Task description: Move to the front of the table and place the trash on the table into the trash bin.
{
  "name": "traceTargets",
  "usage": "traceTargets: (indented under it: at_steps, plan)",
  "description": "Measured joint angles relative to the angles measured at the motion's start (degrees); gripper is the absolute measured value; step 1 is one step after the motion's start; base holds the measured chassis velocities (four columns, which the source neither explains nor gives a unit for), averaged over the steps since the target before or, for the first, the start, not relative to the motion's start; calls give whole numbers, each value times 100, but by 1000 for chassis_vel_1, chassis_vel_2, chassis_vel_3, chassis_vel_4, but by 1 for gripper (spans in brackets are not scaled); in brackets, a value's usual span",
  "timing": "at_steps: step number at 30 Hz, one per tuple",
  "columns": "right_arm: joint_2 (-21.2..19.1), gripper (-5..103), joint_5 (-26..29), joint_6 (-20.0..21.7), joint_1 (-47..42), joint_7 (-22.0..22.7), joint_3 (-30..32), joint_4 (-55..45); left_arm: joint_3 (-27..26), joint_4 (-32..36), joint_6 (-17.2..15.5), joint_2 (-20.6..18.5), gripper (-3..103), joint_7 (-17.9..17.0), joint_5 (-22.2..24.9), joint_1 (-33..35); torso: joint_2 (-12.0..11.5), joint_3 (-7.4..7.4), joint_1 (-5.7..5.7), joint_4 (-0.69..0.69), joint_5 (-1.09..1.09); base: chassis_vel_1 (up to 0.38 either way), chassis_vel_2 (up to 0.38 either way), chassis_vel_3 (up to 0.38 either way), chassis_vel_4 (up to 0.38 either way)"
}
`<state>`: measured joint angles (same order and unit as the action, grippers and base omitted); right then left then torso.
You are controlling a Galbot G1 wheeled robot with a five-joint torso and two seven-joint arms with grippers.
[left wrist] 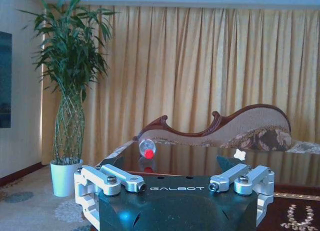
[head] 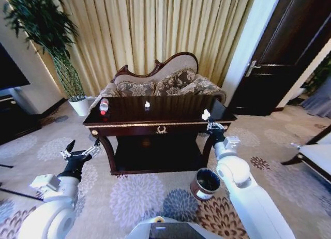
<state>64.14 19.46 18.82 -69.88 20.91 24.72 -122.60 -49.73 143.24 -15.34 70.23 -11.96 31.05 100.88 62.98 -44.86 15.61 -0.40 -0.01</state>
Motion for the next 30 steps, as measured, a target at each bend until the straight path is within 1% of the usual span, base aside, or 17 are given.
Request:
traceTargets:
  at_steps: [3,5,6,9,10,12,13,15,16,17,19,20,22,23,24,29,30]
  plan:
    - [76,0,-19,89,-35,33,-25,233,7,0,2,-2,100,0,-3,-2,3,2,-2,0,0,112,-64,-109,98]
    - [156,0,-17,251,-65,45,-15,594,17,0,4,-1,100,2,-4,-7,1,0,-2,0,3,0,0,0,0]
    - [156,0,-17,251,-65,45,-15,594,17,0,4,-1,100,2,-4,-7,1,0,-2,0,3,0,0,0,0]
    - [340,0,-121,356,-24,71,41,1315,27,0,7,11,100,3,-5,-9,-6,-5,8,-1,1,-34,26,37,-25]
    - [340,0,-121,356,-24,71,41,1315,27,0,7,11,100,3,-5,-9,-6,-5,8,-1,1,-72,47,55,-27]
    - [471,0,-323,456,118,-40,114,2179,28,0,9,17,100,5,-6,-7,-7,-5,9,1,2,-65,60,53,-35]
    - [471,0,-323,456,118,-40,114,2179,28,0,9,17,100,5,-6,-7,-7,-5,9,1,2,-59,60,49,-43]
    - [582,0,-565,474,206,-173,166,2824,26,-1,20,37,100,13,-8,-3,-6,-4,9,2,2,0,0,0,0]
    - [645,0,-695,485,235,-241,171,3149,25,-1,29,59,100,39,-12,-2,-5,-3,6,-1,2,0,0,0,0]
    - [645,0,-695,485,235,-241,171,3149,25,-1,29,59,100,39,-12,-2,-5,-3,6,-1,2,0,0,0,0]
    - [778,0,-1036,499,354,-355,190,3776,25,0,47,92,100,67,-26,-7,-2,-1,2,-1,2,0,0,0,0]
    - [778,0,-1036,499,354,-355,190,3776,25,0,47,92,100,67,-26,-7,-2,-1,2,-1,2,0,0,0,0]
    - [922,0,-1423,425,537,-361,235,4421,36,0,52,97,100,72,-30,-7,-1,-1,2,-1,2,0,0,0,0]
    - [997,0,-1658,207,717,-296,238,4969,61,-1,59,97,100,80,-54,-8,-2,-2,3,0,1,0,0,0,0]
    - [997,0,-1658,207,717,-296,238,4969,61,-1,59,97,100,80,-54,-8,-2,-2,3,0,1,0,0,0,0]
    - [1112,-1,-1911,25,943,49,227,5432,151,-1,99,90,100,105,-121,1,-2,-2,3,0,1,0,0,0,0]
    - [1113,5,-1981,-18,967,100,226,5487,154,-1,117,83,100,119,-124,6,-2,-2,3,0,1,0,0,0,0]
